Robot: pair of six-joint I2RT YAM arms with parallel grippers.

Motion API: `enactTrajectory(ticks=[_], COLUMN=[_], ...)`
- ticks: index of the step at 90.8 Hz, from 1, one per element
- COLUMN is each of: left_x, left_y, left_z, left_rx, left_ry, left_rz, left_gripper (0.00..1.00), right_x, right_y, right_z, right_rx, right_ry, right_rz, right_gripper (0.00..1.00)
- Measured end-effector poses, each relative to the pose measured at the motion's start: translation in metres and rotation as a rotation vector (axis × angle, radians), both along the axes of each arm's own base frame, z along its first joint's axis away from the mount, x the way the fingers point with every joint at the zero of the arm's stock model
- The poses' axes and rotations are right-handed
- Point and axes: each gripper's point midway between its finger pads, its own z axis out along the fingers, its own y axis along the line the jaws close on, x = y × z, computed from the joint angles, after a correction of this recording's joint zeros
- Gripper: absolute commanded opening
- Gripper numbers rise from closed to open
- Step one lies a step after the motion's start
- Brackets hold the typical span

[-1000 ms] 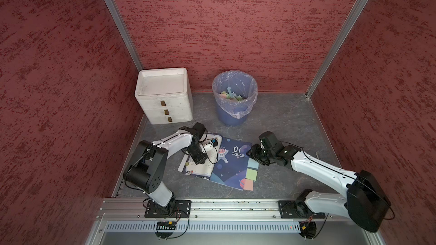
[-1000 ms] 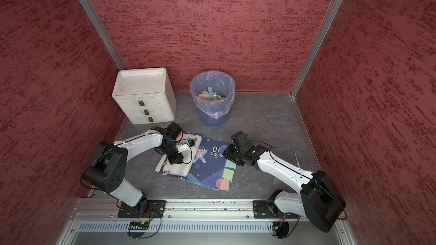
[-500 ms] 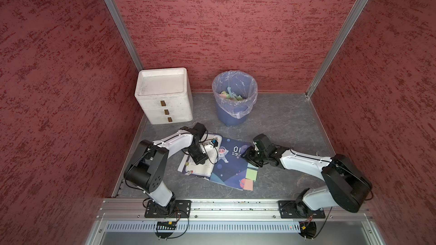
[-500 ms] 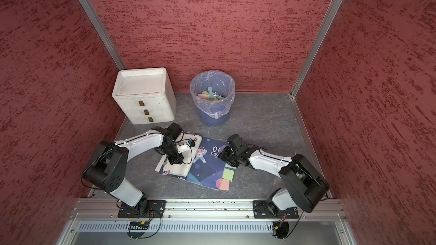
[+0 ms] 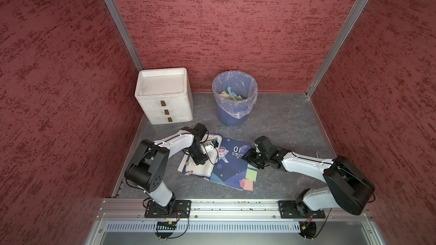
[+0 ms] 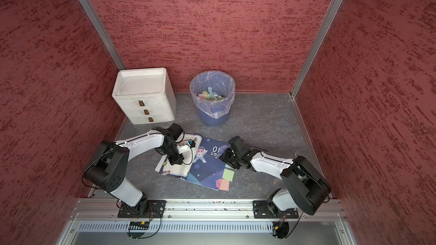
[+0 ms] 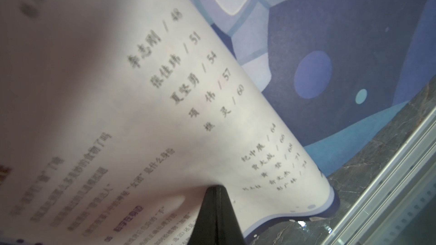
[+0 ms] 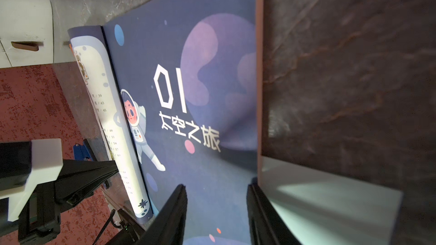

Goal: Peel off the used sticky note
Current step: Turn the page of the book at the center of the board.

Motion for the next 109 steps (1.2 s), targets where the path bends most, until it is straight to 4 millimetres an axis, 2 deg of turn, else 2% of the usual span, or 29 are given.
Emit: enactTrajectory(ticks=[19,42,65,82,109], left_x=[0.000,-0.001,-0.001,-0.002,-0.002], left_y=[0.000,-0.002,-0.001,-0.002,-0.002], left_z=[-0.002,-0.002,-0.003,-0.004,-0.007], left_rx=[0.006,0.008,0.014,0.015,0.019], left_ry=[0.002,0.001,0.004,0.005,0.012], left_rz=[-0.005,-0.012,-0.012,-0.017,-0.020], left_gripper=[0.04,0.03,0.02,0.02,0.01], right_x=[-0.007,-0.007,0.002,0.002,0.003], right_y=[-0.008,-0.006,0.008,0.010,0.030], right_z=[0.001,-0.005,-0.007,-0.006,0.009], right_rx=[-0.018,-0.017,0.003,0.006,0.050], right_ry=[-0.003,0.014,0.026,0.023,-0.005], right_rz=[-0.004,0.005,0.031,0.040,0.098], right_gripper=[0.47,0.47,0.46,0.46,0.46])
